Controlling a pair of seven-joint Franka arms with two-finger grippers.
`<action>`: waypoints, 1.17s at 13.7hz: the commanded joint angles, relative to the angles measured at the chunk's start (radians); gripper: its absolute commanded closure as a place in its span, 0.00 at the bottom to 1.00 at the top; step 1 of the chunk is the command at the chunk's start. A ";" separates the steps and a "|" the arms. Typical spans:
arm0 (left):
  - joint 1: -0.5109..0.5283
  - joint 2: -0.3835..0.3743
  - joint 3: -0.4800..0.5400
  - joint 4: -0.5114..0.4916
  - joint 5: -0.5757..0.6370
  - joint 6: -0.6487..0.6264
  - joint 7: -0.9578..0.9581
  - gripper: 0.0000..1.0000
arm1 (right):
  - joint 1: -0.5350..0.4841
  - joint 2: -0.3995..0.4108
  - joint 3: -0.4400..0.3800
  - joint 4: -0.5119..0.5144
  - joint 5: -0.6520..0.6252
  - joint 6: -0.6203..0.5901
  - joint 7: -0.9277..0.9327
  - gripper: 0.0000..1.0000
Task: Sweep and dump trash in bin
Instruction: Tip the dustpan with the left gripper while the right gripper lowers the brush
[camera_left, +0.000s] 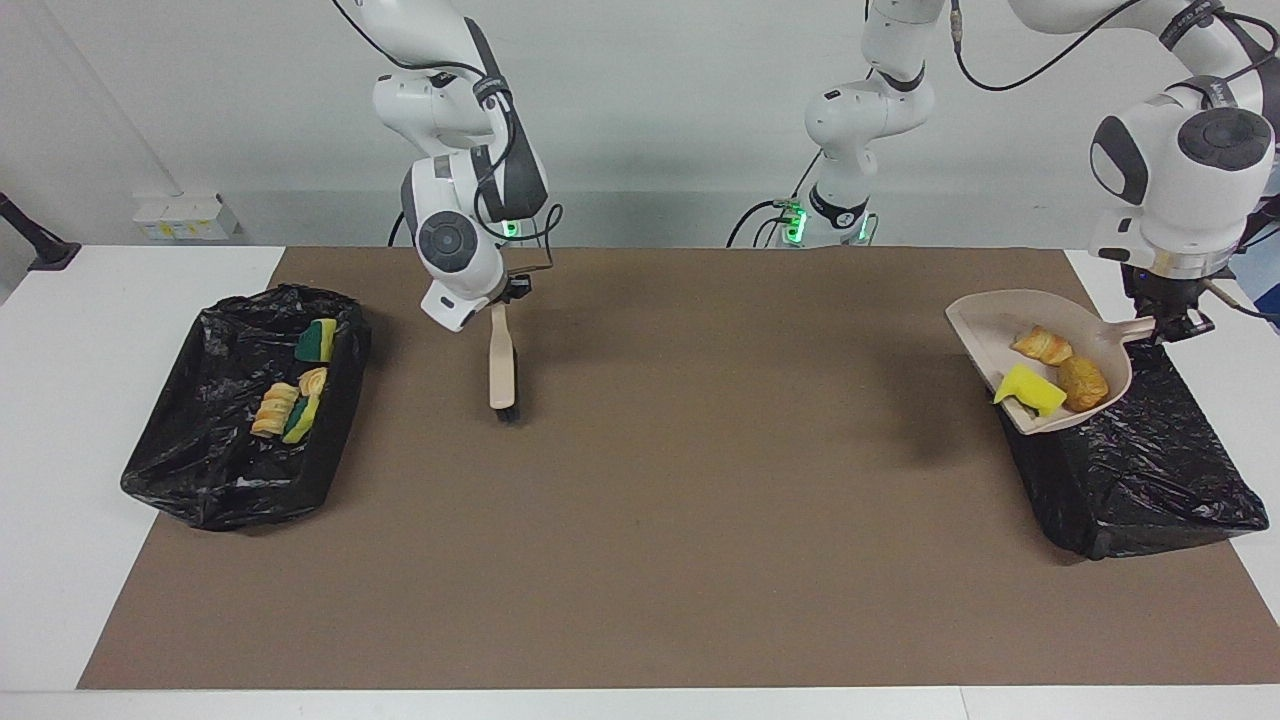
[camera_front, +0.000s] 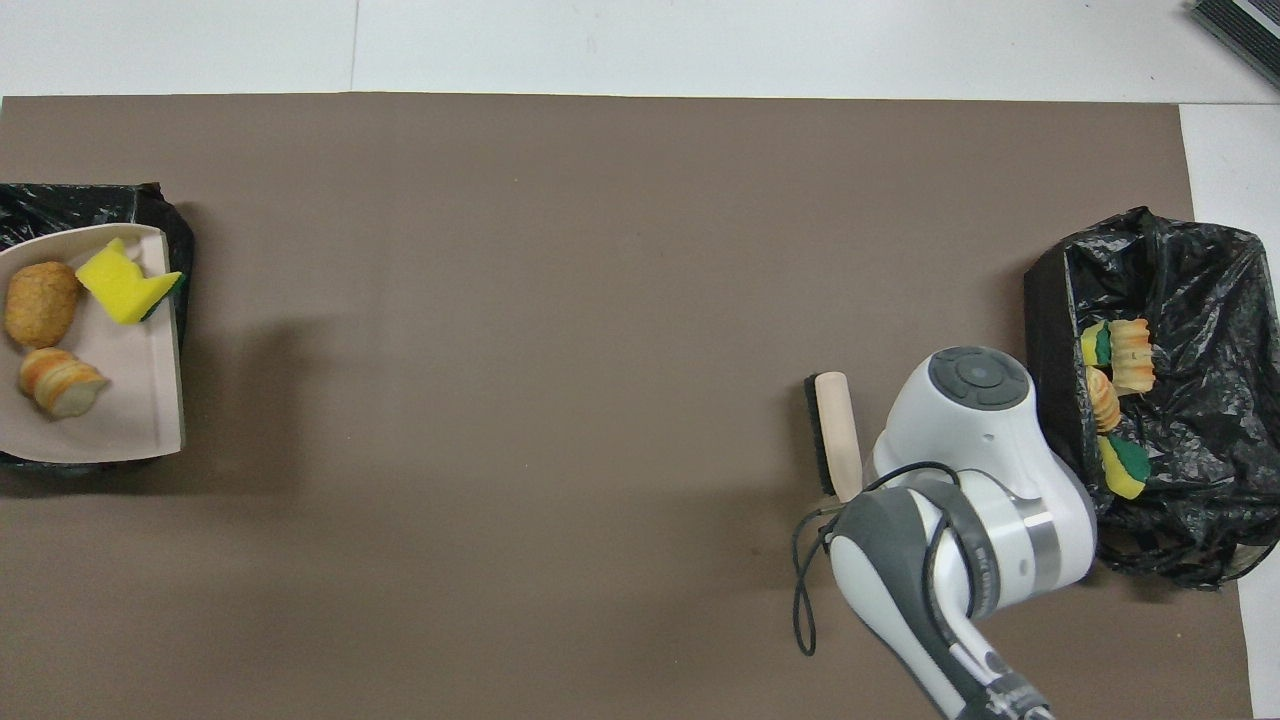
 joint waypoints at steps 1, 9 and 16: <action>0.058 0.021 -0.011 0.030 0.068 0.049 0.023 1.00 | 0.130 -0.033 0.007 -0.017 0.088 0.080 0.161 1.00; 0.162 0.113 -0.011 0.128 0.409 0.188 0.013 1.00 | 0.508 0.152 0.006 0.081 0.228 0.330 0.510 1.00; 0.130 0.129 -0.013 0.115 0.717 0.176 -0.102 1.00 | 0.510 0.178 0.006 0.159 0.212 0.131 0.481 1.00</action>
